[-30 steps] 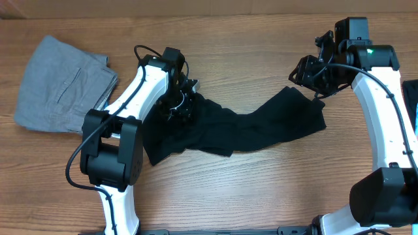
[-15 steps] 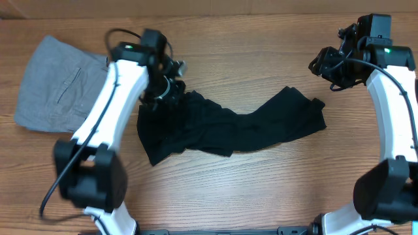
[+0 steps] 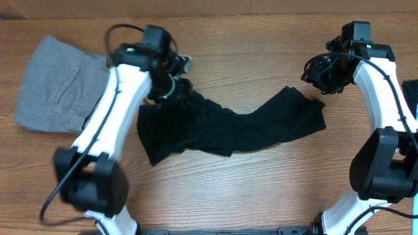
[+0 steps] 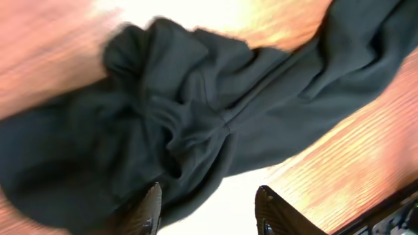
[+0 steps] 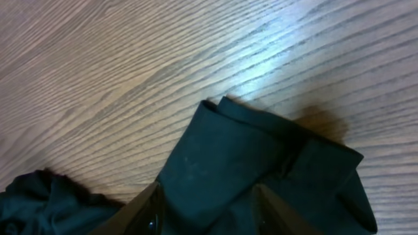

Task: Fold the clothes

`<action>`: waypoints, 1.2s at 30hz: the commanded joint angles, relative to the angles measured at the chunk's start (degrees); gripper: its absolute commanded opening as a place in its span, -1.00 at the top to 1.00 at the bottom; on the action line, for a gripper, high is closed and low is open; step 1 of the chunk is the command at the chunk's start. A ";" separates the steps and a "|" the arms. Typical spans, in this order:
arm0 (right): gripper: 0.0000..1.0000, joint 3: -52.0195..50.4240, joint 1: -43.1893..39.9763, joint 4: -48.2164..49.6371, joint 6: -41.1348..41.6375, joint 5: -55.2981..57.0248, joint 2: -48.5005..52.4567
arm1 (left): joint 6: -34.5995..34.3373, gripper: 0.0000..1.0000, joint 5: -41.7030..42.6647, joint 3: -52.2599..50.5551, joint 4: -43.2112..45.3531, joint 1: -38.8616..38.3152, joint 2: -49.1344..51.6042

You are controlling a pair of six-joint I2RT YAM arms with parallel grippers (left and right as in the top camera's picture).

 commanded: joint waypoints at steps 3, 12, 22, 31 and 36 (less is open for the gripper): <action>0.06 0.28 0.15 -0.15 0.22 0.13 -0.72 | 0.28 0.22 0.00 -1.11 1.79 -1.33 8.48; 0.06 0.28 0.15 -0.57 0.22 0.13 -0.74 | 0.33 0.21 -5.31 -1.11 2.29 -1.38 11.34; 0.06 0.28 0.15 -0.68 0.22 0.13 -0.74 | 0.46 0.34 -5.09 -1.14 5.05 -3.50 14.34; 0.06 0.28 0.15 -0.61 0.20 0.15 -0.72 | -0.57 0.92 -3.80 -0.24 4.11 -3.74 13.90; 0.06 0.28 0.15 -0.35 0.20 0.17 -0.74 | -0.76 0.92 -3.89 7.19 -4.15 -2.14 11.52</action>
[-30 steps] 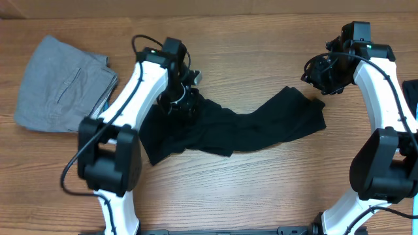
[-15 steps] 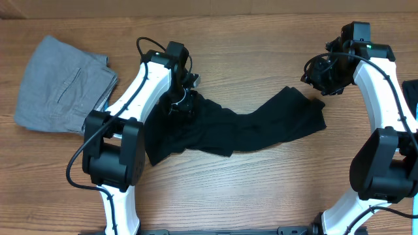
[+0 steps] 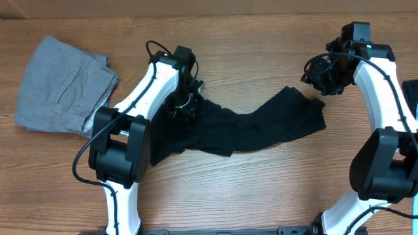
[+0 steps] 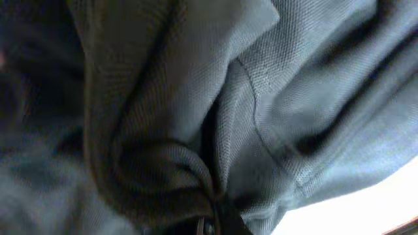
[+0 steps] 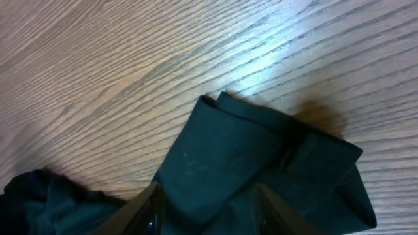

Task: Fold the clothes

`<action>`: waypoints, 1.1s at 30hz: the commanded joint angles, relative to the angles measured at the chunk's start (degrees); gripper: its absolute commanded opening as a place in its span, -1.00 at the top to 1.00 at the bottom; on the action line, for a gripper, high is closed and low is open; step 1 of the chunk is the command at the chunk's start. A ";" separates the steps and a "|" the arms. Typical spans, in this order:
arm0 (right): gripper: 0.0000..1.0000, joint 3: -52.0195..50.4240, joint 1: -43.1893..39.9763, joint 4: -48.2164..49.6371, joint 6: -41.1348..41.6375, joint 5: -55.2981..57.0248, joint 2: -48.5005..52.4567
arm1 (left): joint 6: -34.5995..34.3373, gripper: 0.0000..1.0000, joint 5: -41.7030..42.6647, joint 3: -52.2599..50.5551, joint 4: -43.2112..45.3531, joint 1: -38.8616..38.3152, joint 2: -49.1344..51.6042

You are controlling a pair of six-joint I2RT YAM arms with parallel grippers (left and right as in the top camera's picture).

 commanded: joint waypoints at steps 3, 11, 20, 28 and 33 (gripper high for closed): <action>0.05 0.28 0.15 0.63 0.22 0.44 -0.72 | 0.15 0.91 0.04 10.73 -6.27 2.58 -4.85; -0.03 0.28 0.15 1.70 0.24 1.11 -0.72 | 0.87 0.92 -0.02 13.73 -9.31 4.79 -10.05; -0.02 0.20 0.37 6.40 -0.13 -0.31 1.20 | 1.03 0.92 -2.32 13.73 -14.80 4.92 -10.49; -0.09 -2.93 2.29 11.08 -3.17 -9.53 8.37 | 0.20 0.92 -2.29 13.73 -14.45 4.94 -10.54; 0.06 -3.63 5.11 10.43 -4.70 -10.40 11.96 | -0.55 0.92 -2.27 13.73 -13.81 4.94 -10.54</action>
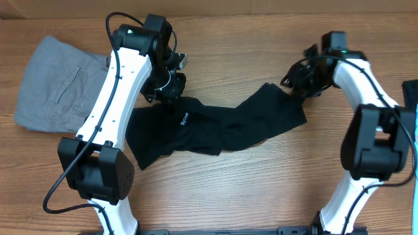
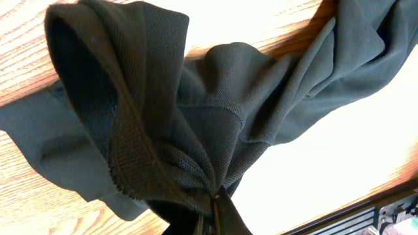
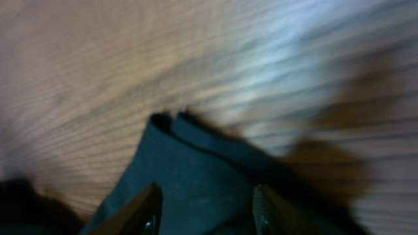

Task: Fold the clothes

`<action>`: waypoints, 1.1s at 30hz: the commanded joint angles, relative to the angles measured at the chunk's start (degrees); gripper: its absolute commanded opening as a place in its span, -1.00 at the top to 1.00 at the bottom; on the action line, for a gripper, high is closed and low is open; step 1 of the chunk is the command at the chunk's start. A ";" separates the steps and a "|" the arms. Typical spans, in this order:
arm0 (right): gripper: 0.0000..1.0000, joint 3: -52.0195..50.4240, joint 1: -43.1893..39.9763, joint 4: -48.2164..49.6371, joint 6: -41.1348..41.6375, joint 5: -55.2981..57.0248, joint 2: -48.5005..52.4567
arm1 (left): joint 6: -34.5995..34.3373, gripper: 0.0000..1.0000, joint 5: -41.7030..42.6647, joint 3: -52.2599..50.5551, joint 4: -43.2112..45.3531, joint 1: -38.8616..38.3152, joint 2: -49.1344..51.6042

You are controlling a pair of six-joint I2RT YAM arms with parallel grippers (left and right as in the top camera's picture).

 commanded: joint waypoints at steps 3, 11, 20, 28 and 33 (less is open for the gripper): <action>-0.15 -1.60 3.21 -2.27 3.32 7.48 2.45 | -0.57 0.92 -0.70 0.85 0.09 0.26 -1.01; 0.43 -5.88 3.21 -3.28 4.11 12.33 2.62 | -0.57 0.92 -0.72 0.85 0.11 0.76 -1.01; 0.92 -3.72 -3.06 -12.52 9.57 25.09 -1.73 | -1.70 0.92 -0.72 0.85 -0.98 4.57 -1.03; 0.86 -3.74 -9.14 -17.79 12.00 23.54 -6.43 | -1.75 0.92 3.78 0.87 -1.16 8.96 -1.07; 0.34 -3.85 -8.00 -11.10 -2.99 -1.66 -6.56 | -0.83 0.92 5.16 0.85 -1.05 8.68 -1.07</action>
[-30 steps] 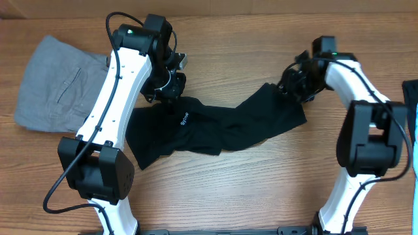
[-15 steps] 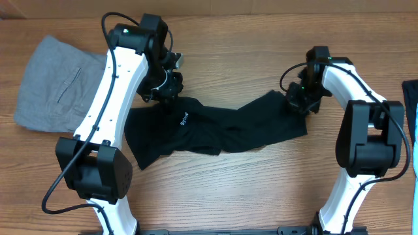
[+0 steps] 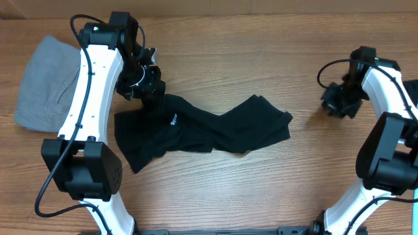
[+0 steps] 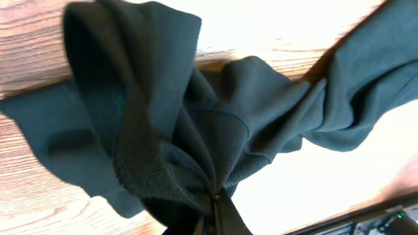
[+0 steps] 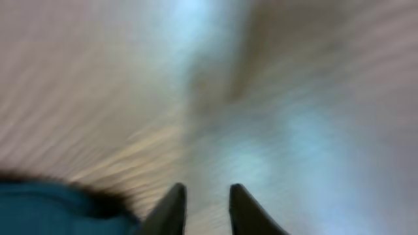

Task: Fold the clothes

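Note:
A black garment (image 3: 209, 130) lies crumpled across the middle of the wooden table (image 3: 261, 196), with small white lettering near its left part. My left gripper (image 3: 151, 94) is shut on a bunch of its upper-left cloth; in the left wrist view the dark knit fabric (image 4: 170, 130) gathers into the closed jaws of that gripper (image 4: 215, 199). My right gripper (image 3: 339, 104) hovers over bare wood to the right of the garment. Its fingertips (image 5: 175, 194) stand a narrow gap apart with nothing between them; that view is blurred.
A folded grey garment (image 3: 36, 85) lies at the far left, partly under my left arm. A blurred dark bluish cloth edge (image 5: 39, 205) shows at the lower left of the right wrist view.
My left gripper has moved left, still shut on the cloth, and the whole garment has shifted left with it. My right gripper has gone from the garment's right end to bare table on the right, jaws narrower.
My left gripper first hovered open over the garment's bunched left part, then sat down in the cloth, then was shut on it and holding it up. The right gripper stayed open at the right end, shifted left with it, and now stands off it.

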`<action>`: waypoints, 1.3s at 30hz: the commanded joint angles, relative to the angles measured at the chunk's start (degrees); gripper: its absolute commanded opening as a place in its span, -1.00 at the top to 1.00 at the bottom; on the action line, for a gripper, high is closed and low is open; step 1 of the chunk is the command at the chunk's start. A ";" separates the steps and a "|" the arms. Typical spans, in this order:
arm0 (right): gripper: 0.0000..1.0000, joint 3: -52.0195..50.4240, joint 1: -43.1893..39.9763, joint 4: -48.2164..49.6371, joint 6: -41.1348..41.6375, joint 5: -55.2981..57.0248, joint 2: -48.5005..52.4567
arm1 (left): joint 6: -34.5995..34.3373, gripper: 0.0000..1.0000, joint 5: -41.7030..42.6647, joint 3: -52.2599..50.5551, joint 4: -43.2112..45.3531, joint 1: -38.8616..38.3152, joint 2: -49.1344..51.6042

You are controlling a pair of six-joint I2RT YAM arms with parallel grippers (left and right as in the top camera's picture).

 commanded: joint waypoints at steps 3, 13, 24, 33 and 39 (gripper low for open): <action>0.16 -0.20 4.79 8.63 -10.40 -25.94 -1.31 | 1.18 0.92 2.78 0.87 -0.35 -0.63 -1.07; -0.29 -0.22 19.74 19.12 -9.77 -11.82 3.54 | 1.16 0.92 2.78 0.85 -0.68 -0.90 -1.07; -0.01 -0.22 23.45 18.84 -9.03 -7.85 6.97 | 1.16 0.92 2.80 0.85 -0.85 -1.22 -1.07; 0.85 -0.50 23.56 16.87 -8.79 -9.57 6.88 | 1.38 0.92 4.24 0.87 -0.87 -1.22 -1.07; 0.92 3.56 18.71 12.37 -12.09 -8.92 1.95 | 2.86 0.92 4.02 1.01 -2.10 -1.07 -1.70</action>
